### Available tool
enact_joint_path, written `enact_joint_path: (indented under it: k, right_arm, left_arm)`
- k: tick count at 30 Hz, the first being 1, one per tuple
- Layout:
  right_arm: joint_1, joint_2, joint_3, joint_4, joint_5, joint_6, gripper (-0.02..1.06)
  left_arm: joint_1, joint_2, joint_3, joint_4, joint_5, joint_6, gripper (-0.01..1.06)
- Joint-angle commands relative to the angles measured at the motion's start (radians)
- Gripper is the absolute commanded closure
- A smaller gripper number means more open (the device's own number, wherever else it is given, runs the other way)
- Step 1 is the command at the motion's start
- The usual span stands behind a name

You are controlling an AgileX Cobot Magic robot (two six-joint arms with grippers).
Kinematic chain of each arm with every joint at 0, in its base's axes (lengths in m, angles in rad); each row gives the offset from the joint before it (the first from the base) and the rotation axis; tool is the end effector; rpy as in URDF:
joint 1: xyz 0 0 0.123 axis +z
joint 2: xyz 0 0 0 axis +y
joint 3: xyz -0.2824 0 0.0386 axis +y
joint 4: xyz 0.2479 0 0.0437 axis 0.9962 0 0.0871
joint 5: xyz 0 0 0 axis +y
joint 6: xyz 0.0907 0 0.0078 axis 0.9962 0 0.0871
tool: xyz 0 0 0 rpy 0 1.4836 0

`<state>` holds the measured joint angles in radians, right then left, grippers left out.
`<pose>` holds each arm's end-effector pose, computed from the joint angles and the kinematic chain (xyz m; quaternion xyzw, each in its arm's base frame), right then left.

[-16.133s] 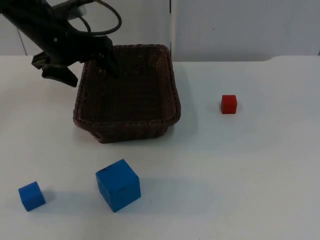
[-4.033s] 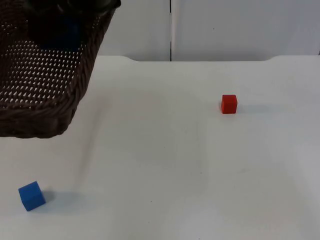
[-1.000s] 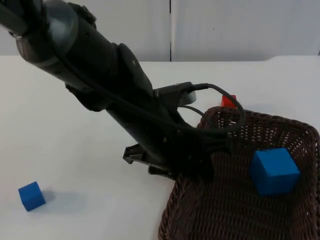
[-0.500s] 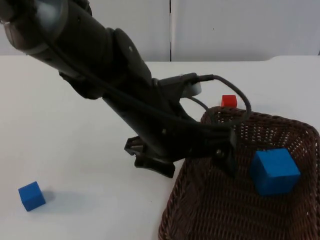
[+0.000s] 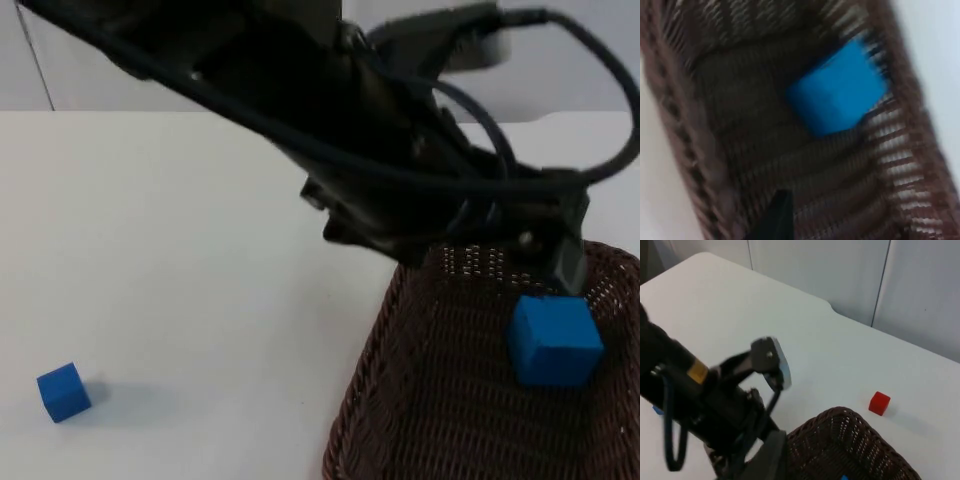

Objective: Pick up the basket with the left hand and place the largest block into the basket with the right hand.

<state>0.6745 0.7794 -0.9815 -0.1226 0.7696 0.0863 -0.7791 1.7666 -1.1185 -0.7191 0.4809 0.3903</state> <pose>0.1149 0.0819 0.3998 -0.2622 0.8123 0.1372 0.5027 0.2425 -0.2785 0.2079 0.2831 0.8961 -0.2814 0.1940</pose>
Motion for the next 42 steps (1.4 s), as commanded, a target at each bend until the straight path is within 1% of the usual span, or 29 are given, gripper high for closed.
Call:
enact_joint_path:
  k: [1, 3, 4, 7, 10, 13, 14, 15, 16, 17, 18, 19, 21, 24, 25, 28, 30, 31, 33, 35, 36, 37, 42]
  right_arm:
    - [-0.005, -0.005, 0.003, -0.003, 0.014, 0.002, -0.01]
    - [-0.005, -0.007, 0.003, -0.003, 0.018, 0.002, -0.01]
    - [-0.005, -0.007, 0.003, -0.003, 0.018, 0.002, -0.01]
    - [-0.003, -0.043, 0.003, -0.003, 0.015, 0.002, -0.01]
    - [-0.003, -0.085, 0.003, -0.005, 0.015, 0.01, -0.01]
    - [-0.003, -0.15, 0.003, -0.005, 0.056, 0.009, -0.01]
    - [-0.003, -0.15, 0.003, -0.005, 0.056, 0.009, -0.01]
    - [-0.003, -0.181, 0.003, -0.005, 0.089, 0.009, -0.01]
    - [-0.003, -0.19, 0.003, -0.005, 0.101, 0.009, -0.01]
    - [-0.003, -0.215, 0.003, -0.005, 0.131, 0.009, -0.01]
    - [-0.003, -0.224, 0.003, -0.005, 0.138, 0.009, -0.01]
    - [-0.003, -0.248, 0.005, -0.005, 0.154, 0.009, -0.01]
    - [-0.003, -0.264, 0.013, -0.005, 0.16, 0.009, -0.01]
    - [-0.003, -0.313, 0.058, -0.005, 0.162, 0.009, -0.01]
    - [-0.003, -0.313, 0.058, -0.005, 0.162, 0.009, -0.01]
    - [-0.003, -0.382, 0.117, 0.001, 0.16, 0.01, -0.01]
    - [-0.003, -0.444, 0.153, 0.015, 0.16, 0.01, -0.01]
    - [-0.003, -0.444, 0.153, 0.015, 0.16, 0.01, -0.01]
    - [-0.003, -0.504, 0.183, 0.033, 0.167, 0.01, -0.01]
    - [-0.003, -0.562, 0.201, 0.051, 0.185, 0.01, -0.01]
    - [-0.003, -0.594, 0.212, 0.056, 0.198, 0.01, -0.01]
    - [-0.003, -0.594, 0.212, 0.056, 0.198, 0.01, -0.01]
    - [-0.003, -0.722, 0.246, 0.073, 0.286, 0.01, -0.01]
  left_arm:
    - [-0.009, -0.045, -0.004, 0.034, -0.004, -0.002, 0.0]
    - [-0.009, -0.075, -0.004, 0.077, 0.009, -0.016, 0.0]
    - [-0.009, -0.075, -0.004, 0.077, 0.009, -0.016, 0.0]
    - [-0.009, -0.119, -0.004, 0.139, 0.029, -0.062, 0.0]
    - [-0.009, -0.146, -0.004, 0.15, 0.044, -0.062, 0.0]
    - [-0.011, -0.187, -0.004, 0.158, 0.07, -0.062, 0.0]
    - [-0.011, -0.187, -0.004, 0.158, 0.07, -0.062, 0.0]
    - [-0.013, -0.212, -0.004, 0.176, 0.088, -0.062, 0.0]
    - [-0.017, -0.221, -0.004, 0.183, 0.093, -0.062, 0.0]
    - [-0.027, -0.246, -0.002, 0.194, 0.108, -0.062, 0.0]
    - [-0.034, -0.255, -0.002, 0.197, 0.114, -0.062, 0.0]
    - [-0.061, -0.288, -0.002, 0.212, 0.121, -0.062, 0.0]
    - [-0.072, -0.299, -0.002, 0.218, 0.121, -0.062, 0.0]
    - [-0.153, -0.379, -0.002, 0.251, 0.112, -0.07, 0.0]
    - [-0.153, -0.379, -0.002, 0.251, 0.112, -0.07, 0.0]
    - [-0.192, -0.446, -0.002, 0.309, 0.114, -0.108, 0.0]
    - [-0.197, -0.488, 0.007, 0.372, 0.117, -0.152, 0.0]
    - [-0.197, -0.488, 0.007, 0.372, 0.117, -0.152, 0.0]
    - [-0.197, -0.543, 0.036, 0.421, 0.109, -0.185, 0.0]
    - [-0.197, -0.602, 0.092, 0.455, 0.093, -0.196, 0.0]
    - [-0.197, -0.636, 0.119, 0.457, 0.081, -0.196, 0.0]
    - [-0.197, -0.636, 0.119, 0.457, 0.081, -0.196, 0.0]
    - [-0.197, -0.82, 0.285, 0.469, 0.047, -0.196, 0.0]
